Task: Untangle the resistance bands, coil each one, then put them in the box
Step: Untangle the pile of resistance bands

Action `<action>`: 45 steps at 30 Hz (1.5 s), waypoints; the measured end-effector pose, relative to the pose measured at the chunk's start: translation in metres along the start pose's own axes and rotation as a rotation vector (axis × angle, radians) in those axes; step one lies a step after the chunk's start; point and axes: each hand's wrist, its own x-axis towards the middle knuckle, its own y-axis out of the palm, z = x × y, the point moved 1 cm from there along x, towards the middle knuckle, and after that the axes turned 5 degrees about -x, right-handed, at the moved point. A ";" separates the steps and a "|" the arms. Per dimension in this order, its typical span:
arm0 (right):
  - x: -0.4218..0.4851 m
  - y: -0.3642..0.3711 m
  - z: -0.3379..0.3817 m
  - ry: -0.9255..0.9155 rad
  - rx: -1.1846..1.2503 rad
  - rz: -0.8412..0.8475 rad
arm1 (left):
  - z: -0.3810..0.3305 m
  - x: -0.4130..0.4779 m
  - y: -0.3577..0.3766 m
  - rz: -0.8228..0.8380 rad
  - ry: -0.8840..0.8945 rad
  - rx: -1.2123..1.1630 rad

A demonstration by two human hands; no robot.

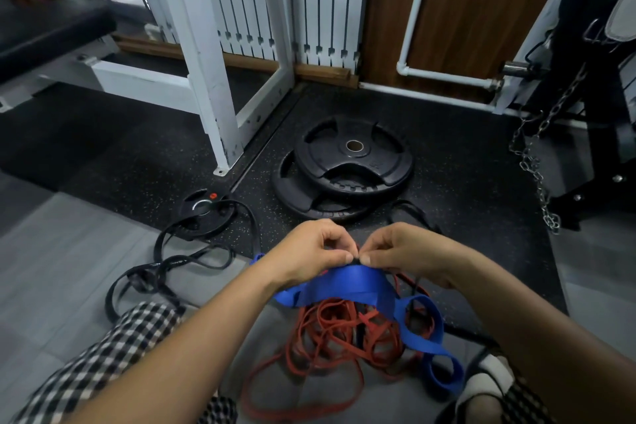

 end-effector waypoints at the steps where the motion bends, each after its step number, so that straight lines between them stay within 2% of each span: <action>1: 0.001 0.001 -0.001 0.005 0.000 -0.020 | 0.002 0.000 0.002 -0.010 -0.042 -0.037; 7: 0.002 0.006 -0.004 0.023 0.140 -0.190 | 0.010 0.003 0.003 0.059 -0.127 -0.138; 10: -0.001 0.006 -0.001 -0.083 -0.028 -0.275 | 0.008 0.004 0.002 0.125 -0.151 -0.224; 13: 0.000 0.005 -0.004 -0.106 -0.162 -0.328 | 0.011 0.006 0.009 0.087 -0.122 -0.113; 16: 0.002 0.004 -0.010 -0.020 -0.042 -0.348 | 0.013 0.007 0.015 0.052 -0.066 0.164; 18: 0.003 0.002 -0.009 -0.047 -0.003 -0.381 | 0.012 0.008 0.014 -0.001 -0.036 0.208; 22: -0.004 -0.003 -0.001 -0.243 -0.085 -0.473 | 0.002 0.010 0.006 -0.073 0.051 -0.076; 25: -0.006 -0.012 0.003 -0.278 -0.078 -0.511 | -0.012 0.009 -0.005 -0.110 0.151 -0.174; 30: -0.008 -0.022 0.000 -0.272 0.175 -0.277 | -0.028 0.006 -0.003 -0.160 0.255 -0.307; 32: -0.008 -0.021 -0.005 -0.271 0.339 -0.261 | -0.032 0.006 0.001 -0.187 0.225 -0.504; 36: 0.000 -0.002 0.000 -0.355 0.509 -0.163 | -0.047 0.006 0.008 -0.121 0.209 -1.046; 39: 0.016 0.010 -0.012 -0.262 0.390 -0.163 | -0.064 0.003 -0.004 -0.138 0.309 -1.246; 42: 0.017 0.011 -0.018 -0.077 0.093 -0.205 | -0.065 0.003 -0.027 -0.272 0.332 -1.227; 43: 0.017 0.009 -0.017 -0.084 0.083 -0.243 | -0.058 0.005 -0.032 -0.339 0.279 -1.151; 45: 0.011 0.000 -0.001 -0.194 0.256 -0.354 | -0.040 0.012 -0.026 -0.430 0.097 -0.979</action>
